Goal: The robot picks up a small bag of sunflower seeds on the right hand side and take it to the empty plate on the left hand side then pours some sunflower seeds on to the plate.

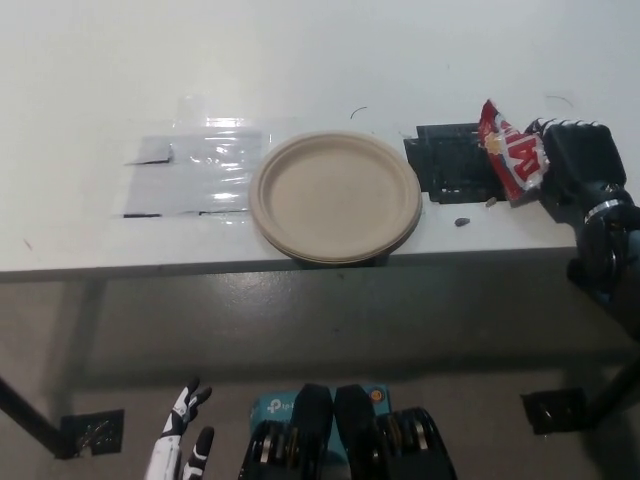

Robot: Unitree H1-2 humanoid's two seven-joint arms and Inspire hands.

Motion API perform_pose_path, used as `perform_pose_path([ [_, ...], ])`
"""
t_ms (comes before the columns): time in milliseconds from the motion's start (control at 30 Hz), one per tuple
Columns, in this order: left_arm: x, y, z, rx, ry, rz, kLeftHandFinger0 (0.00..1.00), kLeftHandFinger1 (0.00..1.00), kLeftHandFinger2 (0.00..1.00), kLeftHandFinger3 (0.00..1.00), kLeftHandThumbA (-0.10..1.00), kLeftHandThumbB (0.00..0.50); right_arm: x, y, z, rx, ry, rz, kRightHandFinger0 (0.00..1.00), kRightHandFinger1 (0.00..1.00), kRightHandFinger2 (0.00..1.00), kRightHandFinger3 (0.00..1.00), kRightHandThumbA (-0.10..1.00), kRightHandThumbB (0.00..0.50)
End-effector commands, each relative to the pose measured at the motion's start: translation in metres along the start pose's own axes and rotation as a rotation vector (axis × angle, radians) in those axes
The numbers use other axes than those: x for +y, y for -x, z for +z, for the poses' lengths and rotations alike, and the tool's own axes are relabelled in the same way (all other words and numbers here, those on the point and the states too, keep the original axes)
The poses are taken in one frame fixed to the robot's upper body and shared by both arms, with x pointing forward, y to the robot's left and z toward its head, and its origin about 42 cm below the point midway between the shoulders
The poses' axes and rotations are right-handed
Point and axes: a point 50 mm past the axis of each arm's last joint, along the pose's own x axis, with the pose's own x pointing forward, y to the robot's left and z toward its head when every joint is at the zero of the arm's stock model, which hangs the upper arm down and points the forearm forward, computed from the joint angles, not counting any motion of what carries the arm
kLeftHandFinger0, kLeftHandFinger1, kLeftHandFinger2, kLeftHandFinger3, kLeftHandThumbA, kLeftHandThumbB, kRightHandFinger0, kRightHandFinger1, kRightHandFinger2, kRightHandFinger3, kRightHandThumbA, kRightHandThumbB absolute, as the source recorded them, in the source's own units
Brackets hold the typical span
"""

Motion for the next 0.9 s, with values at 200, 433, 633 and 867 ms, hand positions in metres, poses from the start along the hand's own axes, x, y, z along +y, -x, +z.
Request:
perform_pose_path([
  [200, 0.004, -0.004, 0.004, -0.049, 0.011, 0.035, 1.0, 0.99, 0.86, 1.0, 1.0, 0.128, -0.019, -0.014, 0.042, -0.213, -0.036, -0.128, 0.0, 0.29, 0.85, 0.73, -0.1, 0.152],
  [433, 0.004, -0.005, 0.006, -0.056, 0.007, 0.024, 1.0, 0.96, 0.83, 1.0, 1.0, 0.115, -0.027, -0.022, 0.083, -0.279, -0.191, -0.177, 0.0, 0.34, 0.8, 0.69, -0.1, 0.151],
  [633, 0.005, -0.006, 0.008, -0.068, -0.004, 0.018, 1.0, 0.92, 0.8, 1.0, 1.0, 0.103, -0.029, -0.025, 0.106, -0.319, -0.213, -0.187, 0.0, 0.28, 0.87, 0.86, -0.1, 0.145],
  [867, 0.005, -0.009, 0.009, -0.076, -0.011, 0.015, 1.0, 0.88, 0.77, 1.0, 1.0, 0.096, -0.029, -0.028, 0.121, -0.334, -0.2, -0.168, 0.0, 0.23, 0.81, 0.73, -0.1, 0.162],
])
